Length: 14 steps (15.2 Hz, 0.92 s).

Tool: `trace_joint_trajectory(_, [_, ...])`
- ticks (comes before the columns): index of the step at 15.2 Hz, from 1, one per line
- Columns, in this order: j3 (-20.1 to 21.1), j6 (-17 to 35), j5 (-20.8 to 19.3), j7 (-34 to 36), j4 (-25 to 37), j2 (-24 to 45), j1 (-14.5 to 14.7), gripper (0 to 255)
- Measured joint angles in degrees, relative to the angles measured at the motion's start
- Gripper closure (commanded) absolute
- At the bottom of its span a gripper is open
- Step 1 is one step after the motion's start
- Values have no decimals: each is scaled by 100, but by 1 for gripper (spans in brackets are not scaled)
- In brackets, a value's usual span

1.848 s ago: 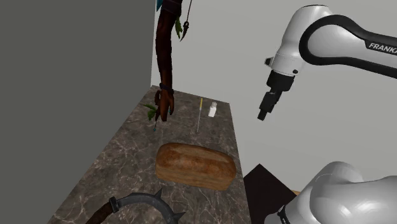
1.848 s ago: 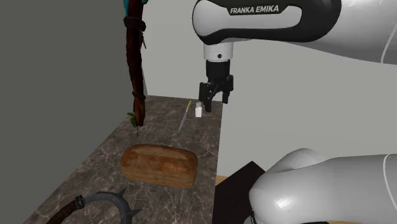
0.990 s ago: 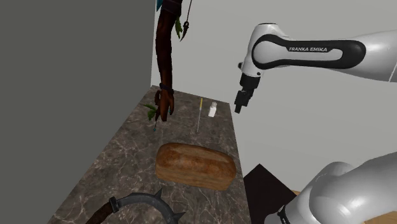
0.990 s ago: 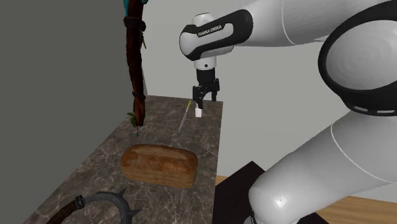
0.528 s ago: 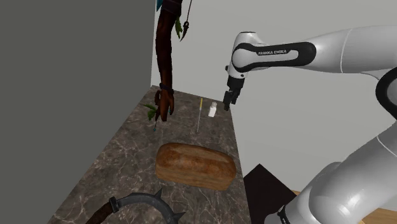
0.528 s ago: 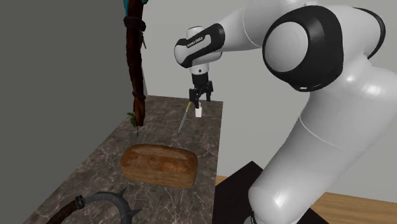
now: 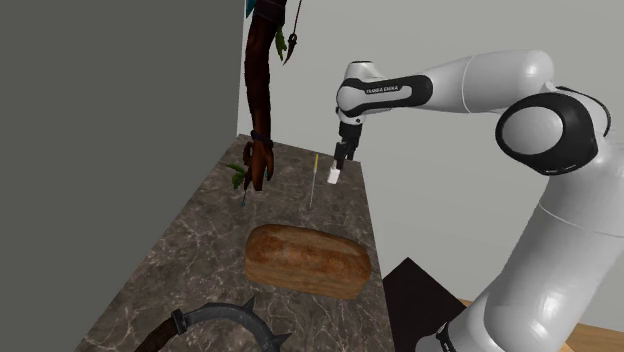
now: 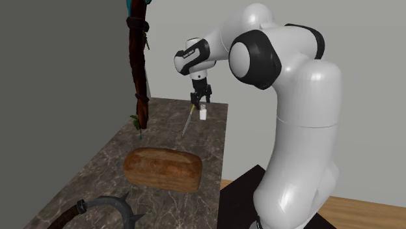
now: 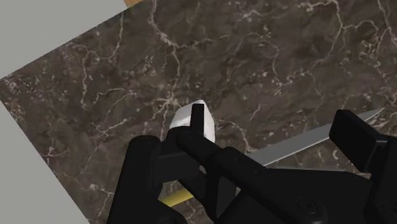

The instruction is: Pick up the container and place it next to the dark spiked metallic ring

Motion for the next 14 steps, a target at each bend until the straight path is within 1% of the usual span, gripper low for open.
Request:
trace_joint_trajectory(7, [11,-237,23,-297,1834,1631,-132,0])
trace_joint_trajectory(9, [12,-170,27,-327,1970,1835,-158,0])
trace_joint_trajectory(14, [11,139,26,-330,1770,1943,-179,0])
